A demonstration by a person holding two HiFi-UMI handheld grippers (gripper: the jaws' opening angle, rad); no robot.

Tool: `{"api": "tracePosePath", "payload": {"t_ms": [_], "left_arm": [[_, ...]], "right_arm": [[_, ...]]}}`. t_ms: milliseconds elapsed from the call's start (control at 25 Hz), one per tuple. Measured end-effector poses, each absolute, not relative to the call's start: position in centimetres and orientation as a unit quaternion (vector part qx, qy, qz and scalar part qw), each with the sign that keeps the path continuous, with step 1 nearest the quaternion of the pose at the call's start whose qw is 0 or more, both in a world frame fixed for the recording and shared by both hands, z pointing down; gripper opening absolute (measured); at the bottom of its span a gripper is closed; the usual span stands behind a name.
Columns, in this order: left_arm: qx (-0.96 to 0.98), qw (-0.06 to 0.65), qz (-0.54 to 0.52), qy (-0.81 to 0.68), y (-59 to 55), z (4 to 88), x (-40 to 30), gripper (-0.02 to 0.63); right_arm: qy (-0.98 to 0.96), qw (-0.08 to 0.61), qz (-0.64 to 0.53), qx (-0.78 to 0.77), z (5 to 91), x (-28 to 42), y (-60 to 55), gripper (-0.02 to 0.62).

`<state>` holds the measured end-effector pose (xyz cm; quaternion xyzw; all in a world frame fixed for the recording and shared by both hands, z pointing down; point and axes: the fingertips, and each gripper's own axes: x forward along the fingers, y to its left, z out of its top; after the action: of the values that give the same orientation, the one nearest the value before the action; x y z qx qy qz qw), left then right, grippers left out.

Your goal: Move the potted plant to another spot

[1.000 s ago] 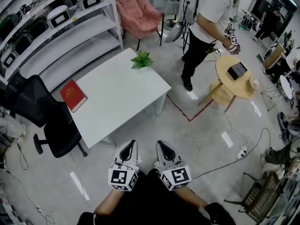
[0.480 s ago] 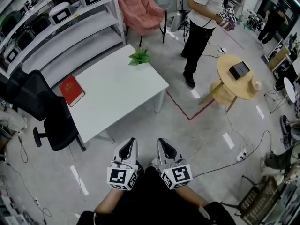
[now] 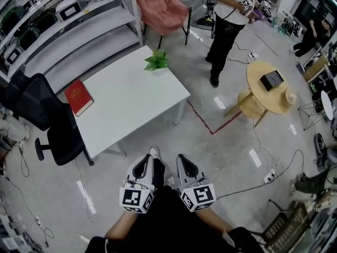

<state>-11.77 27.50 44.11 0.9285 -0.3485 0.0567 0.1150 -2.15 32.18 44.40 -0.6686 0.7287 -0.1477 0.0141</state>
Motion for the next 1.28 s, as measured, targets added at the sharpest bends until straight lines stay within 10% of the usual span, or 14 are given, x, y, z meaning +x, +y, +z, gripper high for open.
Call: {"api": "tracePosePath", "payload": {"t_ms": [1280], "left_arm": [[0.931,0.148,0.055,-0.328,-0.1,46.0,-6.6,0.018]], "right_arm": [[0.728,-0.055,-0.159,-0.665,45.7,0.8,4.5,0.012]]}}
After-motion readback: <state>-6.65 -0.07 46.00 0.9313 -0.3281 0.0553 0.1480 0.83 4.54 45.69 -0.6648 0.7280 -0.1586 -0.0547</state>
